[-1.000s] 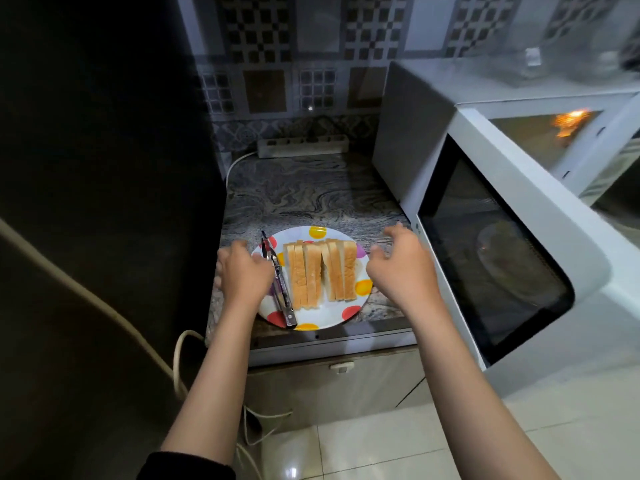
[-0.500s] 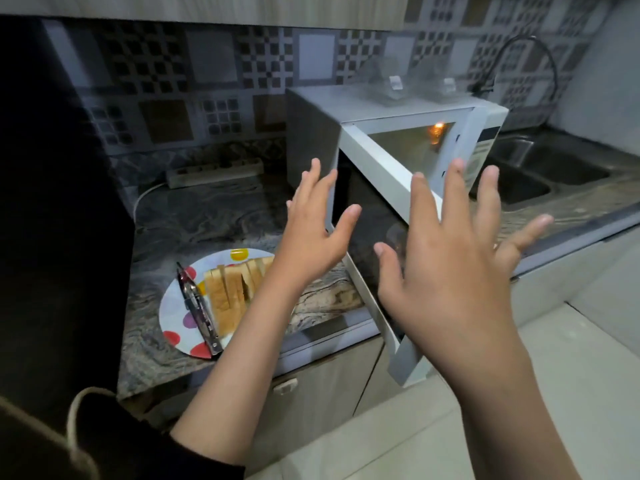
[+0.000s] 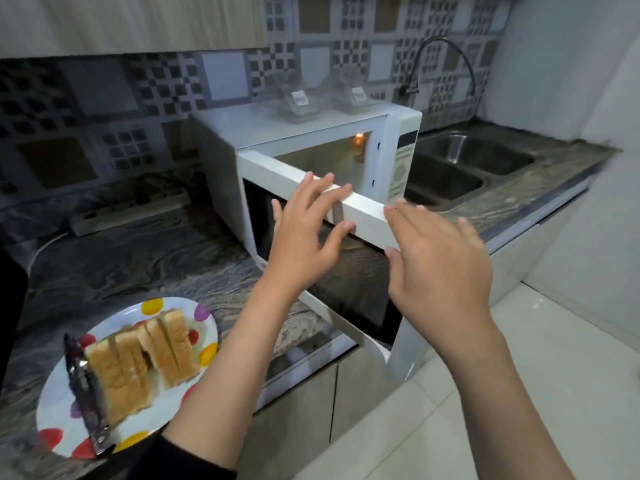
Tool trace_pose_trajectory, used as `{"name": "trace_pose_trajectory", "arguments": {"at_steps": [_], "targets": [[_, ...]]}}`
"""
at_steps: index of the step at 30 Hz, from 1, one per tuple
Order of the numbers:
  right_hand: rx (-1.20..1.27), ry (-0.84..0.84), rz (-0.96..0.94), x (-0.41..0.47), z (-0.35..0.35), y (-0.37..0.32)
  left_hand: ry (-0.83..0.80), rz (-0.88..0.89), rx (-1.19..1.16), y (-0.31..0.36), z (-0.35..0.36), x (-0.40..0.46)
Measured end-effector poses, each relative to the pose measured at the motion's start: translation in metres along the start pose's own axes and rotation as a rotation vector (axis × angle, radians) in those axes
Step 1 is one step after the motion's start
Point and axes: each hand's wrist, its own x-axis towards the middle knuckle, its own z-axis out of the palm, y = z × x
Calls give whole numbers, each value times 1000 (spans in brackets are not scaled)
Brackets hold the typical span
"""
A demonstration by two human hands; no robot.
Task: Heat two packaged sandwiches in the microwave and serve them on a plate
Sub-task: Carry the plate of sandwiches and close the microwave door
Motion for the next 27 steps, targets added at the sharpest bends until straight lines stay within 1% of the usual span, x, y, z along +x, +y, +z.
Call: {"name": "trace_pose_trajectory", "arguments": {"at_steps": [3,8,9,10,13,17,21,25,27], "targets": [[84,47,-91,23,22,46,111,9,30,-3,34,19],[250,130,-256,72,63,118,308,-48,68,-1,96,54],[290,142,-284,79,71,122,347,-44,91,-4,100,57],[329,155,-310,91,81,141,396,-44,123,-3,117,69],[410,183,-365,112,103,155,466,-77,190,-7,131,81],[588,196,-378,141,135,178,483,-100,311,-12,150,98],[746,237,-425,177,170,195,545,-136,447,-24,163,122],[875,276,-345,207,201,200,603,-136,581,-40,173,145],[905,345,-328,221,215,196,621,-110,623,-51,172,156]]}}
